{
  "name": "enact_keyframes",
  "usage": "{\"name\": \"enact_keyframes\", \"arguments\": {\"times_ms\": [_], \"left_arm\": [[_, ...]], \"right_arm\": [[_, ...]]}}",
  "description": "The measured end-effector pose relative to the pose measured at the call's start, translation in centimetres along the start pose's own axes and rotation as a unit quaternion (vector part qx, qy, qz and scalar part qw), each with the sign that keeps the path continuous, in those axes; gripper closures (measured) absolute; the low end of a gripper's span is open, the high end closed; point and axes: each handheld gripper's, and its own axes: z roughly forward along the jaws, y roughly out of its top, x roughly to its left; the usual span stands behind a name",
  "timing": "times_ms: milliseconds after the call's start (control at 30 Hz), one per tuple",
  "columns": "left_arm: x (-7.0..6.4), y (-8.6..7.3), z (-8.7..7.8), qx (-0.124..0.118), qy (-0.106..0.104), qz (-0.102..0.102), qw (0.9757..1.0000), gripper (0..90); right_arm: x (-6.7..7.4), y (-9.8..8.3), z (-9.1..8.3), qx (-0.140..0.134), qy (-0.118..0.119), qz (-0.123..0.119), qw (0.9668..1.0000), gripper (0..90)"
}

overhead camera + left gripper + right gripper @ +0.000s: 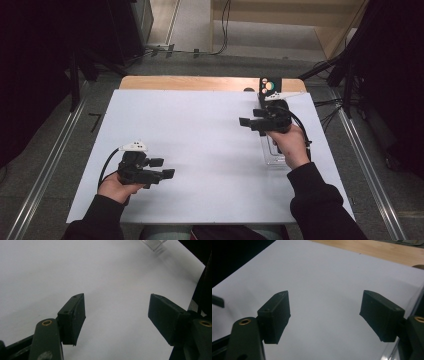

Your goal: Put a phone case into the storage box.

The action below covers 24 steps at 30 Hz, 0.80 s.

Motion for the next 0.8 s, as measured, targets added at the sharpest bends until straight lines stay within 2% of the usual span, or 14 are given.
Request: {"name": "enact_keyframes", "arguments": {"times_ms": [100, 233, 333, 800], "left_arm": [[0.0, 0.2, 0.1, -0.002, -0.003, 0.0, 1.0, 30.2], [-0.1, 0.3, 0.1, -0.001, -0.006, 0.005, 1.0, 30.2], [-0.1, 0.4, 0.1, 0.0, -0.008, 0.007, 0.9999, 30.2], [-0.3, 0.4, -0.1, -0.001, -0.015, 0.013, 0.9998, 30.2]], "right_arm": [[0.9, -0.6, -0.3, 0.011, 0.007, -0.018, 0.9998, 25.0], [2.0, -1.3, -0.9, 0.013, 0.023, -0.025, 0.9993, 27.4], [2.6, -2.0, -1.3, 0.017, 0.025, -0.03, 0.9991, 28.3], [4.1, -5.5, -1.9, 0.043, 0.056, -0.063, 0.9955, 28.4]]}}
